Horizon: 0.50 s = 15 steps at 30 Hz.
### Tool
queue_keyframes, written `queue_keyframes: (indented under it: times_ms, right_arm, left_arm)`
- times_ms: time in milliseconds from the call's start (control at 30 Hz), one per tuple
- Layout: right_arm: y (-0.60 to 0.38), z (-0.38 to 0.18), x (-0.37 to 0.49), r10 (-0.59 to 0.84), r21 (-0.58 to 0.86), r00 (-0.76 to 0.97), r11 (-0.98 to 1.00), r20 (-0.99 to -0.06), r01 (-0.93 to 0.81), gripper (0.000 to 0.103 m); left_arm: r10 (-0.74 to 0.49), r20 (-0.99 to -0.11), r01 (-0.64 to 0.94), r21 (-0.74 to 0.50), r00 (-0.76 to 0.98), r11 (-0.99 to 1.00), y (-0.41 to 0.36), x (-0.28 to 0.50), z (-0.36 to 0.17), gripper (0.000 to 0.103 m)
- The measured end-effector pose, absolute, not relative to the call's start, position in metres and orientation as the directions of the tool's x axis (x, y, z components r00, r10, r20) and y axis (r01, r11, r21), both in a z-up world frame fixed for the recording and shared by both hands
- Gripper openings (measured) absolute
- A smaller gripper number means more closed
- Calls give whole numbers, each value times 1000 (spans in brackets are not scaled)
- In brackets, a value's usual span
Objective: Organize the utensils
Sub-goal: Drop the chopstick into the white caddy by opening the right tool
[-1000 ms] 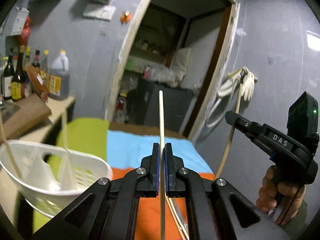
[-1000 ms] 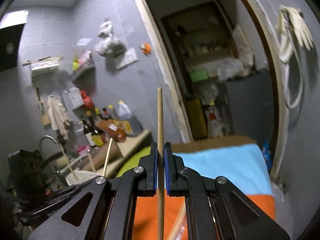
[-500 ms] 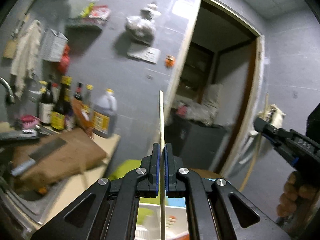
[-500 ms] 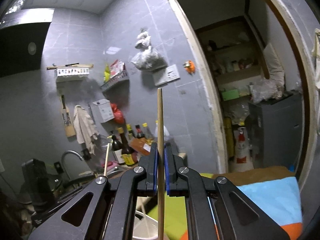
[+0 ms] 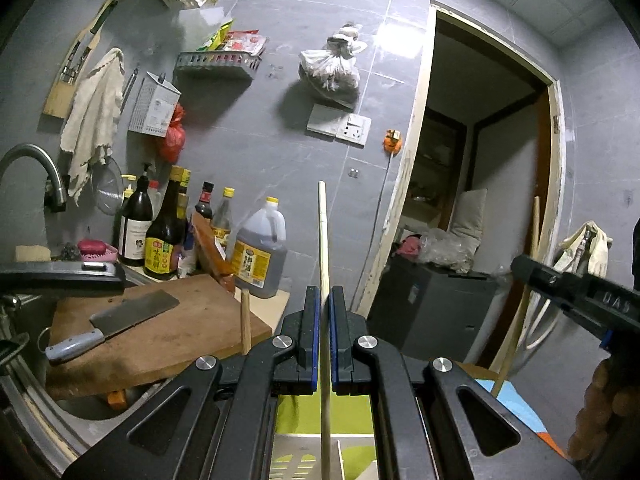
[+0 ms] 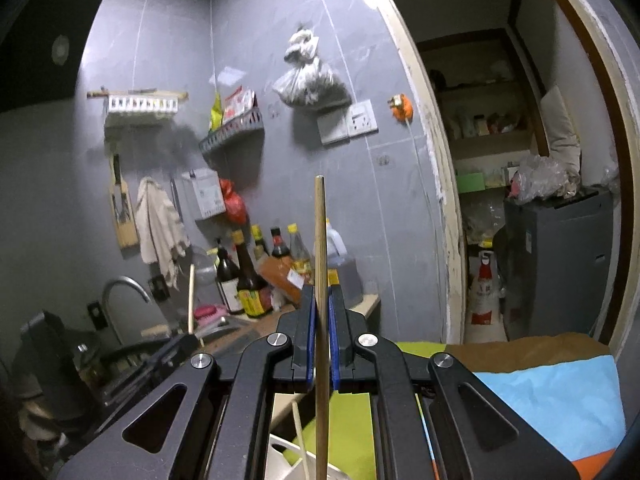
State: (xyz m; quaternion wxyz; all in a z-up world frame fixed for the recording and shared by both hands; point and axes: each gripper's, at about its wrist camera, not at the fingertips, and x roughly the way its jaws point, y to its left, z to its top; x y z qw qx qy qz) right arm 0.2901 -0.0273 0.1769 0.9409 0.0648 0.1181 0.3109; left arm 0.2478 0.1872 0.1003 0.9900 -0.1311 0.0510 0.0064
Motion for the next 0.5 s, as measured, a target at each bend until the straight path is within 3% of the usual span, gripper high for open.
queue_keyframes:
  times_ms: [500]
  right_arm:
    - [-15,123,290,622,182,737,783,-265,-595,5]
  left_arm:
    - [-27,-186,-17,-232,982,973,170,250,65,2]
